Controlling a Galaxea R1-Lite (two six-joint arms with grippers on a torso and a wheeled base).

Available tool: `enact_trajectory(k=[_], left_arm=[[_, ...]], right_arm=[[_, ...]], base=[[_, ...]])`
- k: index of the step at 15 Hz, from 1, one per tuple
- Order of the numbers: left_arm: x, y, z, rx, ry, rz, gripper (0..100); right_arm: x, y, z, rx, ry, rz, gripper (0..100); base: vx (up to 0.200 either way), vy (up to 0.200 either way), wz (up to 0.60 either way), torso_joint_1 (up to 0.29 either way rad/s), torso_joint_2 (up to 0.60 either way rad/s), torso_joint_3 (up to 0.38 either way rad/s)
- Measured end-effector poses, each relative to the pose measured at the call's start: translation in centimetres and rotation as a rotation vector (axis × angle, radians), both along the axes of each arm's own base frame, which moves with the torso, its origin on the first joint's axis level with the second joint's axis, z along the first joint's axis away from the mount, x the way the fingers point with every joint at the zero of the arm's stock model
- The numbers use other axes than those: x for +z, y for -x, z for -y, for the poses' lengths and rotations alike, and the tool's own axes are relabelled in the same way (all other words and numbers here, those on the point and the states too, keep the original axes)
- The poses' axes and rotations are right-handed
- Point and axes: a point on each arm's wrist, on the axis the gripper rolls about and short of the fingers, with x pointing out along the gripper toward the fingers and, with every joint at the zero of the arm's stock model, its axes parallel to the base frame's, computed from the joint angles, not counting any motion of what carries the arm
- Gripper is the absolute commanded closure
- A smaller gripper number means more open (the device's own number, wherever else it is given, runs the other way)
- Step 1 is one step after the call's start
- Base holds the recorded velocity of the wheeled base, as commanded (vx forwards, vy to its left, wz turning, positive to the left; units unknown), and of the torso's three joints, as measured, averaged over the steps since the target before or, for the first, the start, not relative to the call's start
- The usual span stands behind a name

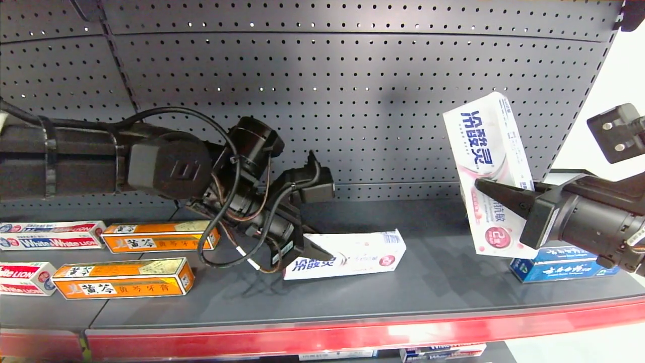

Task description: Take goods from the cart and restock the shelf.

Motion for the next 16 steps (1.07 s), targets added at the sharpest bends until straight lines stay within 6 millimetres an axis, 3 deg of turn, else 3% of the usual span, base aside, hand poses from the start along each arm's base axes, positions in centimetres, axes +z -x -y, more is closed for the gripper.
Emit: enact_trajectory(k=[7,16], left_arm=[[-1.2,3.4,-1.1,-0.044,-0.049,-0.060,100],[-1.3,3.3,-0.5,-0.068,-0.021,-0.031,100]], right_arm=[[-0.3,0.0,0.3,-0.012,0.004,-0.008,100],[-0.3,0.0,0.3,-0.013,0.005,-0.009,100]], base=[[0.000,0.000,0.00,0.000,0.00,0.000],[0.000,0.000,0.00,0.000,0.00,0.000]])
